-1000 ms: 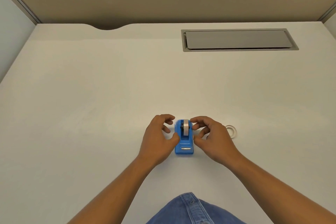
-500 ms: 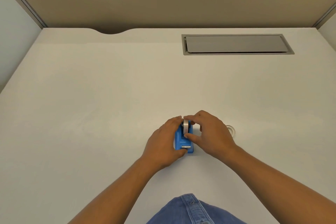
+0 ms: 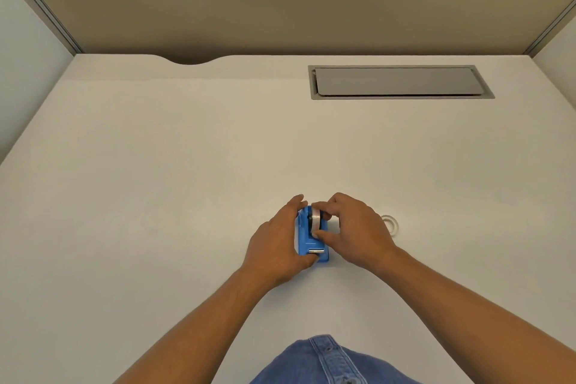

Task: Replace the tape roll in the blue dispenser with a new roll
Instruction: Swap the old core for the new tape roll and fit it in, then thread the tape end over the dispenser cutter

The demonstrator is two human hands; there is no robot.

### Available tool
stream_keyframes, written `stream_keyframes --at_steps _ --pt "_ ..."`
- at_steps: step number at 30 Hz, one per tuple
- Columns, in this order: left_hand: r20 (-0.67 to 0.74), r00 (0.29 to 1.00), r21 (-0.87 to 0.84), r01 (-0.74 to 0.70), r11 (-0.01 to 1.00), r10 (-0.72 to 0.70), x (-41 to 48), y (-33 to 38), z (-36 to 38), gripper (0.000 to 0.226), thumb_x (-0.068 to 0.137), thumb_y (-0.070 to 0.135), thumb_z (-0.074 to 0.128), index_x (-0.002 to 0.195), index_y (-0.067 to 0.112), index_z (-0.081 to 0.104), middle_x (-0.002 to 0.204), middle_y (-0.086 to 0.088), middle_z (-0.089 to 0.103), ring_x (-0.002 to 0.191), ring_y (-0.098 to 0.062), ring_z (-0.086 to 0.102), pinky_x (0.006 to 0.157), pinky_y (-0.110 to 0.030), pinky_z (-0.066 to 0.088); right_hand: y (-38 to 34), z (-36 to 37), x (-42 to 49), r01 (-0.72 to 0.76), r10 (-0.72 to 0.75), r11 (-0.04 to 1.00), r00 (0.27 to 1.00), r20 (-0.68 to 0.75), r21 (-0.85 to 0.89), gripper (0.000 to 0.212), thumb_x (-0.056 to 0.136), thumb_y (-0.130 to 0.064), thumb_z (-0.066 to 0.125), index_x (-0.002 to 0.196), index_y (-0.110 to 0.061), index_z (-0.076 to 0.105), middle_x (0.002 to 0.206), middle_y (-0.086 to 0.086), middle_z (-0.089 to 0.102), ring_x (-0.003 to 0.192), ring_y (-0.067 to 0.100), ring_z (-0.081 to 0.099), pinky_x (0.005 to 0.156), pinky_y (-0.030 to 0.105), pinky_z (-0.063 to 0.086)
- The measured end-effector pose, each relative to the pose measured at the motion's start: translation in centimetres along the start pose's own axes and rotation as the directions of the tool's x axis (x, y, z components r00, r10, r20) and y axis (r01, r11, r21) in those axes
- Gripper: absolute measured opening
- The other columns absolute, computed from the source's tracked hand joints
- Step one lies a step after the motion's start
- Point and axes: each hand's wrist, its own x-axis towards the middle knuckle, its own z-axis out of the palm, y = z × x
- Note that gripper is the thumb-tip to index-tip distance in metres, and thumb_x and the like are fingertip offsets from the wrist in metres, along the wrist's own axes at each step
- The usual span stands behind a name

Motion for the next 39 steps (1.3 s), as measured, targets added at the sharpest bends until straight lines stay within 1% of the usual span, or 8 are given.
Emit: stream_keyframes --at_steps 9,18,26,28,30,33,36,39 --pt "-0.025 1.000 0.045 0.003 0.999 -0.002 -0.3 0.0 0.1 0.105 0.065 0.053 0.078 0.147 0.035 0.015 0.149 0.013 0.042 0.126 -0.014 0.051 0.100 -0.030 0.042 -0.1 0.2 -0.4 0.022 -0.022 1.000 1.000 0.010 -0.006 0.045 0.081 -0.032 0.071 0.124 -0.032 0.057 0.096 -0.008 0.058 0.085 0.016 0.058 0.074 0.034 0.052" --pt "-0.010 1.000 0.044 0.016 0.999 -0.016 -0.6 0.2 0.0 0.100 0.069 0.054 0.076 0.147 0.034 0.017 0.147 0.011 0.045 0.124 -0.015 0.053 0.098 -0.029 0.043 -0.1 0.5 -0.4 0.006 -0.005 0.998 1.000 -0.016 0.064 0.047 0.077 -0.030 0.074 0.121 -0.031 0.059 0.094 -0.010 0.057 0.074 0.008 0.049 0.067 0.021 0.038" --pt "0.035 0.999 0.056 -0.025 0.998 0.023 -0.6 0.3 -0.8 0.096 0.072 0.055 0.073 0.148 0.034 0.018 0.151 0.012 0.038 0.129 -0.015 0.047 0.102 -0.029 0.039 0.3 0.4 -0.5 0.000 -0.001 0.994 1.000 0.013 0.105 0.053 0.076 -0.032 0.075 0.125 -0.034 0.056 0.096 -0.010 0.057 0.074 0.007 0.048 0.067 0.022 0.040" --pt "0.003 0.999 0.038 -0.036 0.999 0.035 -0.7 0.6 -1.3 0.089 0.076 0.061 0.066 0.147 0.034 0.021 0.154 0.013 0.033 0.133 -0.013 0.042 0.106 -0.031 0.037 0.4 0.4 -0.6 0.003 -0.004 0.994 1.000 0.009 0.108 0.050 0.078 -0.037 0.074 0.125 -0.036 0.056 0.096 -0.010 0.058 0.075 0.007 0.049 0.068 0.024 0.043" --pt "-0.068 0.994 0.064 -0.076 0.995 0.080 -0.6 0.7 -1.9 0.068 0.085 0.056 0.058 0.143 0.032 0.034 0.150 0.012 0.040 0.131 -0.013 0.045 0.105 -0.030 0.038 0.5 0.4 -0.6 0.006 -0.006 0.994 1.000 -0.004 0.110 0.047 0.079 -0.040 0.072 0.123 -0.037 0.058 0.093 -0.011 0.058 0.073 0.004 0.048 0.069 0.024 0.045" --pt "-0.151 0.964 0.216 -0.183 0.959 0.218 -0.3 0.9 -2.7 0.036 0.093 0.036 0.057 0.128 0.031 0.055 0.128 0.009 0.060 0.111 -0.013 0.059 0.090 -0.021 0.042 0.5 0.3 -0.4 0.011 -0.010 0.995 1.000 -0.008 0.097 0.042 0.079 -0.035 0.070 0.119 -0.038 0.060 0.090 -0.012 0.058 0.068 0.002 0.046 0.065 0.024 0.043" --pt "-0.172 0.932 0.316 -0.254 0.914 0.318 0.1 1.4 -3.3 0.025 0.089 0.022 0.064 0.113 0.027 0.068 0.110 0.006 0.067 0.088 -0.018 0.064 0.070 -0.024 0.044 0.2 0.2 -0.3 0.011 -0.011 0.999 1.000 0.000 0.047 0.042 0.080 -0.034 0.068 0.120 -0.041 0.059 0.091 -0.012 0.057 0.072 0.005 0.048 0.063 0.024 0.041" --pt "-0.125 0.908 0.419 -0.317 0.851 0.400 0.7 1.7 -3.8 0.022 0.081 0.016 0.074 0.101 0.023 0.074 0.097 0.003 0.070 0.071 -0.022 0.065 0.058 -0.024 0.039 -0.3 0.0 -0.6 0.021 -0.020 1.000 1.000 0.010 -0.012 0.040 0.084 -0.036 0.063 0.123 -0.040 0.057 0.094 -0.011 0.059 0.084 0.011 0.056 0.070 0.031 0.050"
